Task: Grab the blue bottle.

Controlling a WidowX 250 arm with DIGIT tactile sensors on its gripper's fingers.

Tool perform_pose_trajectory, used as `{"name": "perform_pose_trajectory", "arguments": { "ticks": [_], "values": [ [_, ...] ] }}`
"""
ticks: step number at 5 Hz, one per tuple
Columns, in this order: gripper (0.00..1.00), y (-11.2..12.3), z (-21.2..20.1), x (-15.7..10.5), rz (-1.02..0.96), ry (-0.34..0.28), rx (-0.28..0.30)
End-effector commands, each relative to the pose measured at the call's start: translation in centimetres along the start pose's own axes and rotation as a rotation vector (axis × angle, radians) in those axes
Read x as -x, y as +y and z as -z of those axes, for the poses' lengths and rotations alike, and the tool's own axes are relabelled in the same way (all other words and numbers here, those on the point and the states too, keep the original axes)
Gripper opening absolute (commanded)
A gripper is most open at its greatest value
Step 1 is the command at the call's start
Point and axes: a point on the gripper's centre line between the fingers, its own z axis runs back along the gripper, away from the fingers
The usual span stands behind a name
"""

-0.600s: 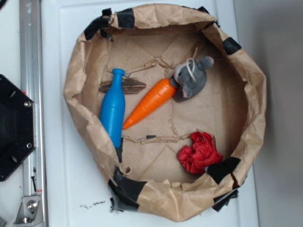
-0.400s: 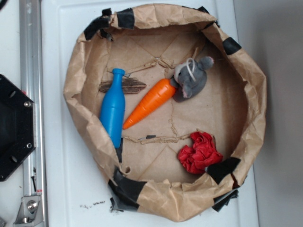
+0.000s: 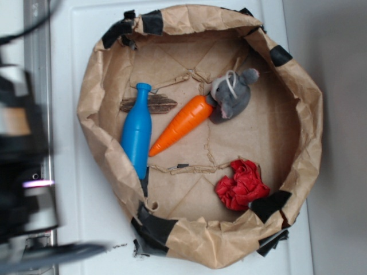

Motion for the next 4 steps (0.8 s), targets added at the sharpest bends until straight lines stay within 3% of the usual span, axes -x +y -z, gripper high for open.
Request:
{"name": "perform_pose_trajectory", "arguments": {
  "ticks": [1,2,3,4],
  "values": [
    [1.00,1.9,4.8,-8.1,-0.509,0.006,0.028],
    [1.00,1.5,10.4,-8.5,-0.616,0.143,0.002],
    [1.00,0.4,14.5,-5.4,-0.616,0.240,-0.047],
    [1.00,1.1,16.0,-2.0,-0.593,0.272,-0.026]
  ]
}}
